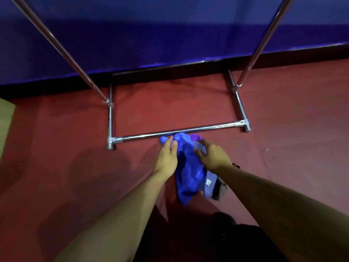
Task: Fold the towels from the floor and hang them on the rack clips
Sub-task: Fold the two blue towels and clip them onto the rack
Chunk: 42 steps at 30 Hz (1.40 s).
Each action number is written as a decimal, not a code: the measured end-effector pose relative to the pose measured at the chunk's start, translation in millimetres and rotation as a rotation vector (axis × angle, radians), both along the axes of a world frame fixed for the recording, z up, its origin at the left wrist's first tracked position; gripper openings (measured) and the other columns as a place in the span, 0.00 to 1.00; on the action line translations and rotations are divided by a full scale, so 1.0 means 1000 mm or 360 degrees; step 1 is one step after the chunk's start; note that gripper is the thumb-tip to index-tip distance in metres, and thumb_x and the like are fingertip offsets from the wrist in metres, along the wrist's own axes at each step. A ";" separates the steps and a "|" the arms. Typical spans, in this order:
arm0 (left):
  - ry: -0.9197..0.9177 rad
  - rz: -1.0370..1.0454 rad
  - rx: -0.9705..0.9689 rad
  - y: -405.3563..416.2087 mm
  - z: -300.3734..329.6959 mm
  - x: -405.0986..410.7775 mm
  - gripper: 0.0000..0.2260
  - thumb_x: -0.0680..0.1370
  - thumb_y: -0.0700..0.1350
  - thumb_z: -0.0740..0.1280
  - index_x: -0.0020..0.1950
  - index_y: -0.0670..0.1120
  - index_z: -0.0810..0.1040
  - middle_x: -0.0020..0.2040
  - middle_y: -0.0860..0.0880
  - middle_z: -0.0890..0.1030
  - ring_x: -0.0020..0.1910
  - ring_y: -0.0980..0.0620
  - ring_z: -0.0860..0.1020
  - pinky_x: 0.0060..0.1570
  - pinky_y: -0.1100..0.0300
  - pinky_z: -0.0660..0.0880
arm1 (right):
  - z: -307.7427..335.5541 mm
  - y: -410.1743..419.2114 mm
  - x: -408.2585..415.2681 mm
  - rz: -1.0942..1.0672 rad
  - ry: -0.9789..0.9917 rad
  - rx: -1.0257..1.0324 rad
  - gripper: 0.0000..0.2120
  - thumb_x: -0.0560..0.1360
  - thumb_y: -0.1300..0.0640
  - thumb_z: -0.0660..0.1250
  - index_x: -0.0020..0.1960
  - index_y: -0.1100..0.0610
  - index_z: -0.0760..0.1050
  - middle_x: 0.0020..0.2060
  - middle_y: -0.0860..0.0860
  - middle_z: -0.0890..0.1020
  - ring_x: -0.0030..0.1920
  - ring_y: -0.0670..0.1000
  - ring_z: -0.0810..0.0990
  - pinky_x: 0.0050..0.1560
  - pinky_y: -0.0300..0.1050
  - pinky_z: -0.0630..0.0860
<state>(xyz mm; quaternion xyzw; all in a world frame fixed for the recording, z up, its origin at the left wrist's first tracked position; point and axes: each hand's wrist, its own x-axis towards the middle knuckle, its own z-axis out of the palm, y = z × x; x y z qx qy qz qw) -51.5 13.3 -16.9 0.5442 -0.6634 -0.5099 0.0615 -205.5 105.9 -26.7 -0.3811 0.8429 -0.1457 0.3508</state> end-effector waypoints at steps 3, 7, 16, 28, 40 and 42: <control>-0.0168 -0.0049 0.0102 0.007 -0.037 0.005 0.24 0.85 0.55 0.56 0.80 0.49 0.63 0.79 0.46 0.67 0.77 0.47 0.66 0.74 0.55 0.61 | -0.033 0.008 0.003 0.0042 0.0024 0.0075 0.26 0.79 0.41 0.63 0.72 0.53 0.70 0.67 0.56 0.77 0.66 0.61 0.76 0.58 0.55 0.75; -0.0597 -0.0595 -0.0273 0.007 -0.069 0.010 0.28 0.84 0.57 0.56 0.82 0.48 0.56 0.83 0.46 0.55 0.80 0.46 0.58 0.77 0.51 0.57 | -0.061 0.007 0.008 0.0263 0.0303 0.0029 0.31 0.78 0.39 0.64 0.74 0.55 0.69 0.71 0.54 0.73 0.70 0.59 0.71 0.67 0.56 0.71; -0.0697 -0.0874 -0.0451 0.012 -0.087 0.000 0.29 0.84 0.56 0.55 0.83 0.48 0.53 0.83 0.45 0.53 0.81 0.45 0.56 0.76 0.49 0.58 | -0.077 0.002 0.016 0.0318 0.0570 -0.0238 0.12 0.77 0.53 0.69 0.55 0.61 0.78 0.48 0.58 0.81 0.50 0.64 0.78 0.48 0.57 0.73; 0.0029 0.0209 0.0441 -0.027 0.007 -0.003 0.26 0.79 0.64 0.63 0.73 0.53 0.73 0.70 0.50 0.78 0.68 0.49 0.77 0.72 0.51 0.69 | 0.039 -0.053 0.033 -0.0074 -0.0611 -0.0562 0.15 0.78 0.74 0.58 0.57 0.57 0.63 0.41 0.51 0.73 0.31 0.36 0.73 0.38 0.30 0.68; 0.0761 0.0618 0.0743 -0.031 0.205 0.045 0.23 0.80 0.67 0.59 0.61 0.51 0.80 0.52 0.46 0.84 0.49 0.45 0.82 0.46 0.54 0.80 | 0.263 -0.066 0.062 -0.0107 -0.1198 -0.1082 0.30 0.73 0.78 0.58 0.67 0.54 0.76 0.62 0.56 0.79 0.51 0.53 0.79 0.57 0.53 0.76; 0.0941 0.0614 0.0774 -0.027 0.231 0.055 0.27 0.79 0.66 0.61 0.69 0.49 0.77 0.59 0.45 0.83 0.61 0.40 0.81 0.62 0.41 0.77 | 0.301 -0.062 0.073 -0.0168 -0.1459 -0.1221 0.29 0.75 0.78 0.58 0.65 0.52 0.76 0.62 0.56 0.80 0.53 0.54 0.79 0.59 0.50 0.76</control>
